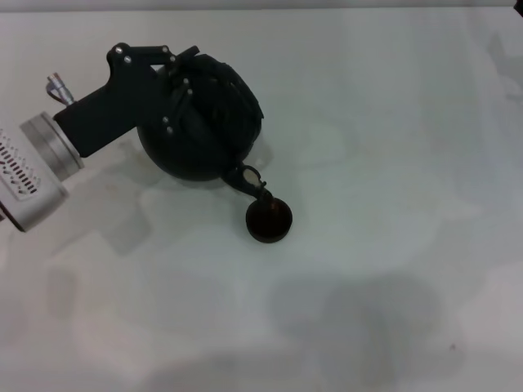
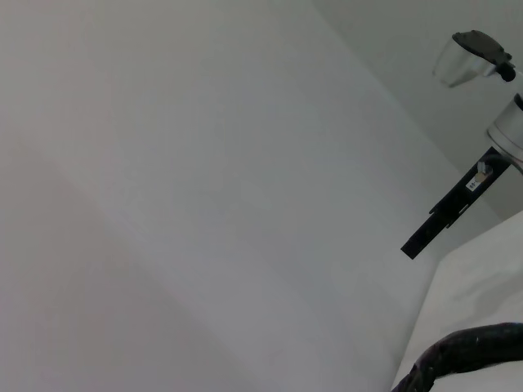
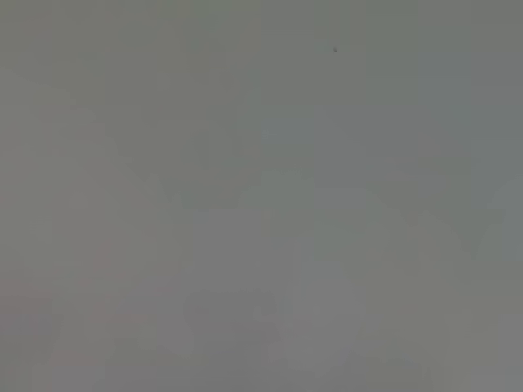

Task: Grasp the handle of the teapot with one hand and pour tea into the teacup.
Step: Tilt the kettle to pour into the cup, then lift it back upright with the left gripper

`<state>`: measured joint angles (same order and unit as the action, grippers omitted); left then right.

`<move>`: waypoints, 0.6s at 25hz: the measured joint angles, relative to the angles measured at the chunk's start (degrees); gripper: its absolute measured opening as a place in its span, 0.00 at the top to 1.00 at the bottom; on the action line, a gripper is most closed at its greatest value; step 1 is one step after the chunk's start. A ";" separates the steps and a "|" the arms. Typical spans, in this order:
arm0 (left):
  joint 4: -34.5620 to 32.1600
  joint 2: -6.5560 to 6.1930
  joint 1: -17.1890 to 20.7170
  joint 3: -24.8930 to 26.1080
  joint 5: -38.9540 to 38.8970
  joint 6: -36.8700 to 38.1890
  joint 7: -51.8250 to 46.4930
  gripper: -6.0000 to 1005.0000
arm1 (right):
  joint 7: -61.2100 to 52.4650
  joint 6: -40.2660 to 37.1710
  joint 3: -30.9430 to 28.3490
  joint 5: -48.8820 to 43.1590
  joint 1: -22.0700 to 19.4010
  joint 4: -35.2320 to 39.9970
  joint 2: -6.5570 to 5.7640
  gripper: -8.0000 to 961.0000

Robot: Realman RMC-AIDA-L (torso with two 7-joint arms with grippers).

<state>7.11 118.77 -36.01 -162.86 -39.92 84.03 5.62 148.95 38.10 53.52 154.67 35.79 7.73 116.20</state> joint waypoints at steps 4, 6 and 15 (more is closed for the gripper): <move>-0.35 0.11 0.62 0.01 -0.38 -0.14 -0.61 0.90 | 0.01 -0.04 0.00 -0.06 0.06 0.00 0.00 0.14; -0.78 0.12 0.91 0.24 -0.49 -0.19 -1.59 0.90 | 0.02 -0.04 0.05 -0.07 0.07 0.00 0.00 0.14; -1.56 0.11 2.24 0.62 -1.41 -0.34 -6.05 0.90 | 0.03 -0.13 0.41 -0.08 0.07 -0.01 0.00 0.14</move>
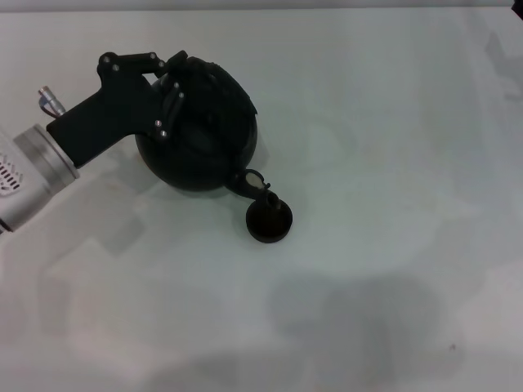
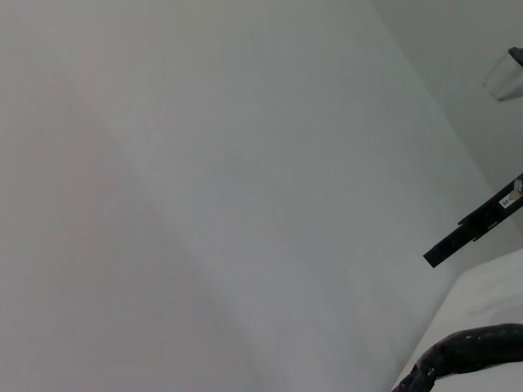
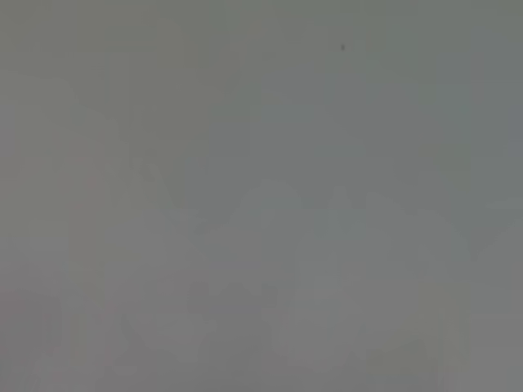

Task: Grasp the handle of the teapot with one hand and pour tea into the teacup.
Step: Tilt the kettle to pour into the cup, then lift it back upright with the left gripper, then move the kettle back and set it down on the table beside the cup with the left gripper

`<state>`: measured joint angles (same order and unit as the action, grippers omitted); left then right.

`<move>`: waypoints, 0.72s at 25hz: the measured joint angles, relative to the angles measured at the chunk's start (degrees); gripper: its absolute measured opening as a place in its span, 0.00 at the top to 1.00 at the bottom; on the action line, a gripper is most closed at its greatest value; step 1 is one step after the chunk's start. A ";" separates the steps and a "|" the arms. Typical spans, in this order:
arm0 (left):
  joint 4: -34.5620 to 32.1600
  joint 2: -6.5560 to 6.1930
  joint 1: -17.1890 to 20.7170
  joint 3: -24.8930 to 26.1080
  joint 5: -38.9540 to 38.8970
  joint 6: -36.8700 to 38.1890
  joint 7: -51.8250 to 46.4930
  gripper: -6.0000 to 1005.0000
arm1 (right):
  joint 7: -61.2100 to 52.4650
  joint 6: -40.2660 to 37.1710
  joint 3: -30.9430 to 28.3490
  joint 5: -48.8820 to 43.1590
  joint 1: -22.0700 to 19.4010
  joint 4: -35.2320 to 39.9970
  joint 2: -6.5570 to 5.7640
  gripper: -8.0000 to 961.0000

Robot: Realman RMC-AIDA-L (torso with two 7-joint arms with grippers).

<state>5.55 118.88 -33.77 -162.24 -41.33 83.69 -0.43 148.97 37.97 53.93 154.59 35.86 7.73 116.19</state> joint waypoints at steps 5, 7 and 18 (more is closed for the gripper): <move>-1.90 0.04 1.27 0.00 -2.89 -0.03 -2.90 0.90 | -0.04 0.10 0.11 -0.08 0.00 -0.13 0.00 0.14; -3.10 0.04 2.07 0.00 -5.46 -0.02 -3.21 0.90 | -0.09 0.13 0.13 -0.14 0.00 -0.14 0.00 0.14; -13.64 0.45 8.42 0.06 -22.18 -0.81 -2.82 0.90 | -0.17 0.07 0.11 -0.26 -0.06 -0.27 0.00 0.14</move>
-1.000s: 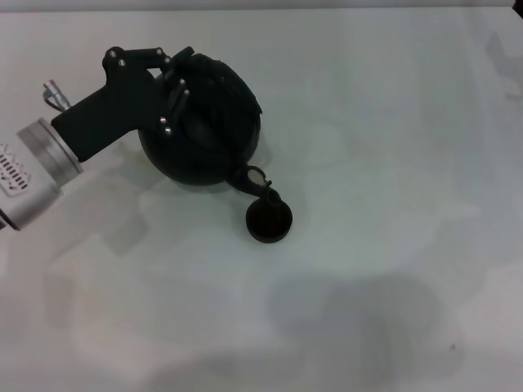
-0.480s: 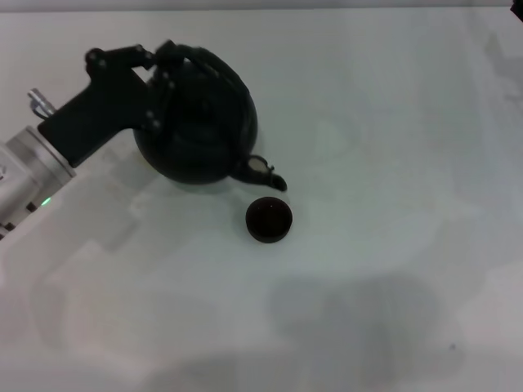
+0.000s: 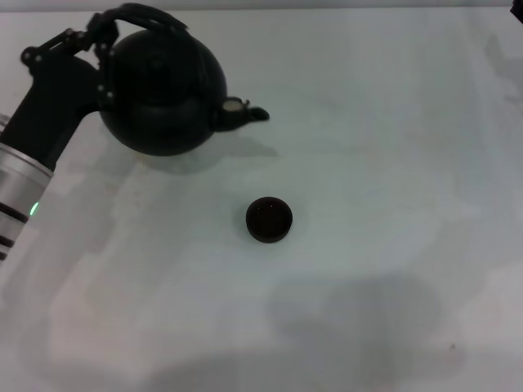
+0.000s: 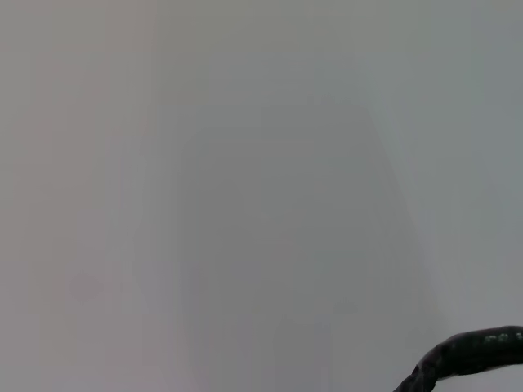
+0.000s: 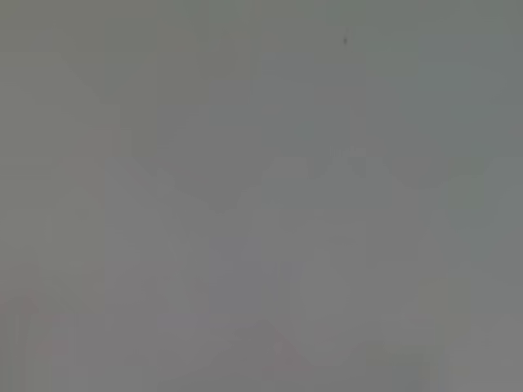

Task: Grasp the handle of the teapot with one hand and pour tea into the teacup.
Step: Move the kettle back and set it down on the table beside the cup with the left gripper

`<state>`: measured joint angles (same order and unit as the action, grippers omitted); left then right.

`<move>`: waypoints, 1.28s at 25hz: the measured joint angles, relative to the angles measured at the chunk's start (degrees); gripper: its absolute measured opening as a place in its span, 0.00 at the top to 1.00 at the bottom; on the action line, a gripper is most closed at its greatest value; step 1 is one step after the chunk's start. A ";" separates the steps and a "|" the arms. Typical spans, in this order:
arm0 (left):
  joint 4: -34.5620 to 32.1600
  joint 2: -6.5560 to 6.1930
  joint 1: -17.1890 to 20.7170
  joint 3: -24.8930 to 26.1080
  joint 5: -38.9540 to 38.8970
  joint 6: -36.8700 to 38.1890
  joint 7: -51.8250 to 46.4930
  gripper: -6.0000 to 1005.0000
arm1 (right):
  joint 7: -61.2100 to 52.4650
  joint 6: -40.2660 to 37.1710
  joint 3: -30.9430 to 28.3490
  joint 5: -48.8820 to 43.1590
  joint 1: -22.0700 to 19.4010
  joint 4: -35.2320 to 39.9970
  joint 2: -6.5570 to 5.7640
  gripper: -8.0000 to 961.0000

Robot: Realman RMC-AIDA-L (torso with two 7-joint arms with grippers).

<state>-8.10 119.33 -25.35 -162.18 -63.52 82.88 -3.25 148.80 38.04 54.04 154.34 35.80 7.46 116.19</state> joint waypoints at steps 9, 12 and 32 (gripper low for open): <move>-8.09 0.16 2.65 0.02 -9.39 -5.33 -0.02 0.90 | 0.00 -0.11 -0.26 0.04 0.00 -0.02 0.00 0.14; -11.18 0.21 3.55 0.02 -12.66 -7.02 0.01 0.90 | 0.00 -0.17 -0.27 0.08 -0.05 -0.02 0.00 0.14; -14.99 0.17 5.87 -0.60 -14.69 -11.08 6.21 0.90 | 0.00 -0.26 -0.53 0.26 -0.21 0.02 -0.09 0.14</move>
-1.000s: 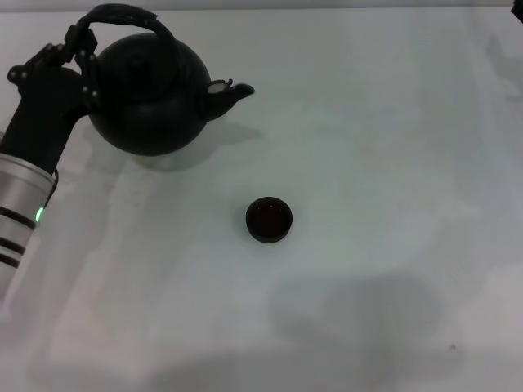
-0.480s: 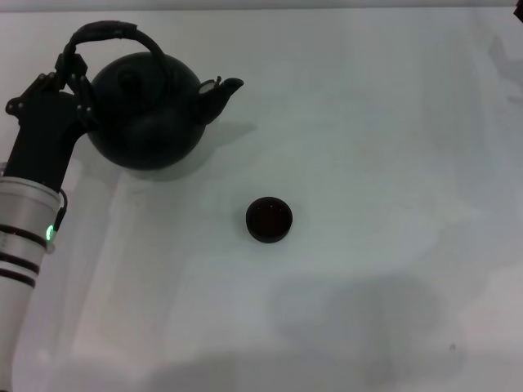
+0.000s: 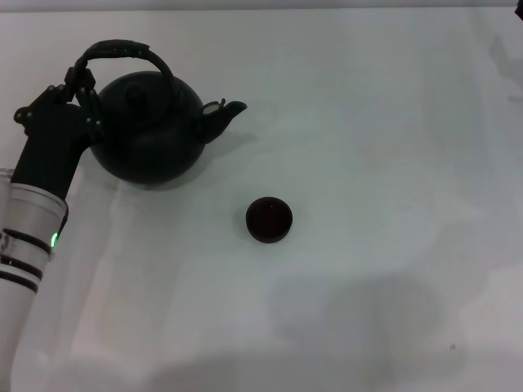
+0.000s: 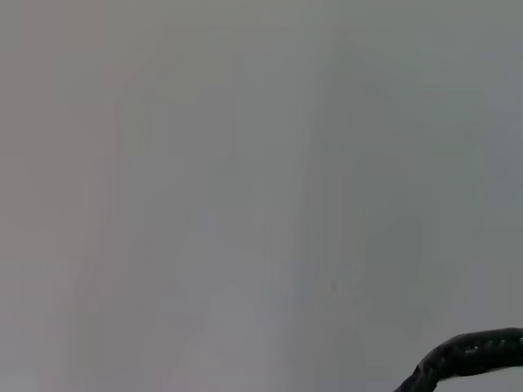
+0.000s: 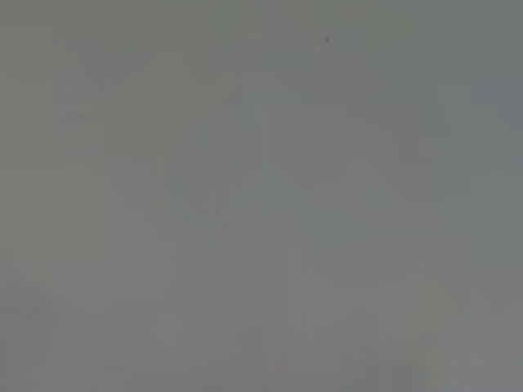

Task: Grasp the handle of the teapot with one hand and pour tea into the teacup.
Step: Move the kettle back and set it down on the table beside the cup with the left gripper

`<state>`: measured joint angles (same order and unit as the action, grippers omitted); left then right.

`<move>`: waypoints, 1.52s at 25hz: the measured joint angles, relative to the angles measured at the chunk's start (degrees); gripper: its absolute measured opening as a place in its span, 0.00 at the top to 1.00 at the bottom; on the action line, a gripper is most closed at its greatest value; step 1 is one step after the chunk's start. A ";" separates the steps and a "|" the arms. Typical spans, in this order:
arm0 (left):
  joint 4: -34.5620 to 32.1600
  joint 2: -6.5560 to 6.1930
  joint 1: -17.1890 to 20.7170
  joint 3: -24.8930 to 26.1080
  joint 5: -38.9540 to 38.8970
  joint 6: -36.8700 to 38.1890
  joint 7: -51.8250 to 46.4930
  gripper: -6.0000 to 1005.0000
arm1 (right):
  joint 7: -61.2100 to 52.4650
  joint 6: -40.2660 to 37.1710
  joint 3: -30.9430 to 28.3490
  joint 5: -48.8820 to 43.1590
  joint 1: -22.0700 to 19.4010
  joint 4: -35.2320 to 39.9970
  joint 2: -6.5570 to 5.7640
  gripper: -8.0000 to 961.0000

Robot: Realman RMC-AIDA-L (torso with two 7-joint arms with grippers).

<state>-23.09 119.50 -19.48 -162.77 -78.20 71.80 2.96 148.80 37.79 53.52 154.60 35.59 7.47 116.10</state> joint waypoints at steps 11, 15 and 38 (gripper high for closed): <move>0.28 -0.15 -0.34 0.00 2.81 -1.65 0.11 0.88 | 0.00 0.01 0.01 -0.03 -0.22 -0.01 0.00 0.14; 0.41 -0.15 -0.13 0.01 3.26 -1.67 0.12 0.86 | 0.00 0.01 0.01 -0.10 -0.25 -0.01 0.00 0.14; 0.95 -0.11 1.09 -0.01 3.35 -0.56 -0.96 0.47 | 0.00 0.31 0.00 -0.19 -0.60 -0.01 0.00 0.14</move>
<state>-22.14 119.40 -18.38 -162.78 -74.85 71.24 2.00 148.80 38.10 53.52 154.42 34.99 7.47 116.10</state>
